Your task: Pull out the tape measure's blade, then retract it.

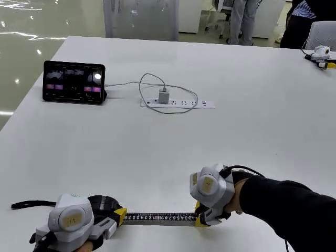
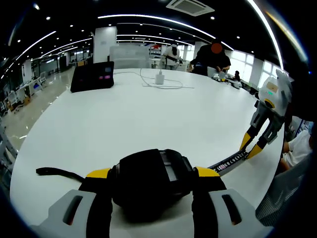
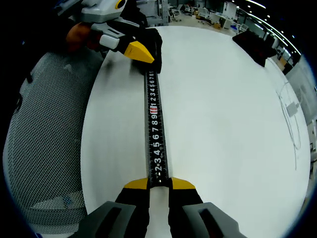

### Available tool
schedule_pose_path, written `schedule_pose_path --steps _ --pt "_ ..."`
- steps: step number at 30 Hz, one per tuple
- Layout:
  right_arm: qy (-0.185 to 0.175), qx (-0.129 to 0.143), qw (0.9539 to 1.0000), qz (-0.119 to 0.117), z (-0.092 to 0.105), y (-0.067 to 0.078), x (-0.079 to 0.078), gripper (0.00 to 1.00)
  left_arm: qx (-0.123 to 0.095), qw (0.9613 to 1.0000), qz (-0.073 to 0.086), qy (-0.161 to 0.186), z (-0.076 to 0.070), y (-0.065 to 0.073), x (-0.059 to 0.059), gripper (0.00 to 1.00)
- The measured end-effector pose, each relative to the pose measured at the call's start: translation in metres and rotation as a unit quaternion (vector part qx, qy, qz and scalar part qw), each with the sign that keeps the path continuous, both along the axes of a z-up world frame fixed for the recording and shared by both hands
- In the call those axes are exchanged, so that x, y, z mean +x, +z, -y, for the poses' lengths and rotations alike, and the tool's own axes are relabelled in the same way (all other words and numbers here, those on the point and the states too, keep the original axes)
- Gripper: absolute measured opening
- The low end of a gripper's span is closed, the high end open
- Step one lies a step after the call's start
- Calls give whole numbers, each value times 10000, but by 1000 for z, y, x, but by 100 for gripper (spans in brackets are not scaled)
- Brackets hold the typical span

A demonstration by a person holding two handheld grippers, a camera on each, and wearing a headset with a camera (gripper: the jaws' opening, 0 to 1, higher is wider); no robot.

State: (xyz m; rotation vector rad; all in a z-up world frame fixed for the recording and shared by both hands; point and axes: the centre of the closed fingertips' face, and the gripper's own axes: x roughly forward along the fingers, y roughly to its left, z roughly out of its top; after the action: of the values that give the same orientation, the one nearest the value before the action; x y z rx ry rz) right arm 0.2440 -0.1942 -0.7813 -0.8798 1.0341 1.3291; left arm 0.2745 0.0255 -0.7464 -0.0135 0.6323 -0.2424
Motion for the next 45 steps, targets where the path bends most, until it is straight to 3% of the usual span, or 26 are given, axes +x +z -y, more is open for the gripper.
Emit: schedule_pose_path --steps 14,45 --pt "-134 105 9998 -66 -9 -1 0 10 -7 10000 -8 -4 0 0 0 60" --pt "-2 168 9999 -20 -29 -1 -1 10 -29 10000 -11 -3 0 0 0 60"
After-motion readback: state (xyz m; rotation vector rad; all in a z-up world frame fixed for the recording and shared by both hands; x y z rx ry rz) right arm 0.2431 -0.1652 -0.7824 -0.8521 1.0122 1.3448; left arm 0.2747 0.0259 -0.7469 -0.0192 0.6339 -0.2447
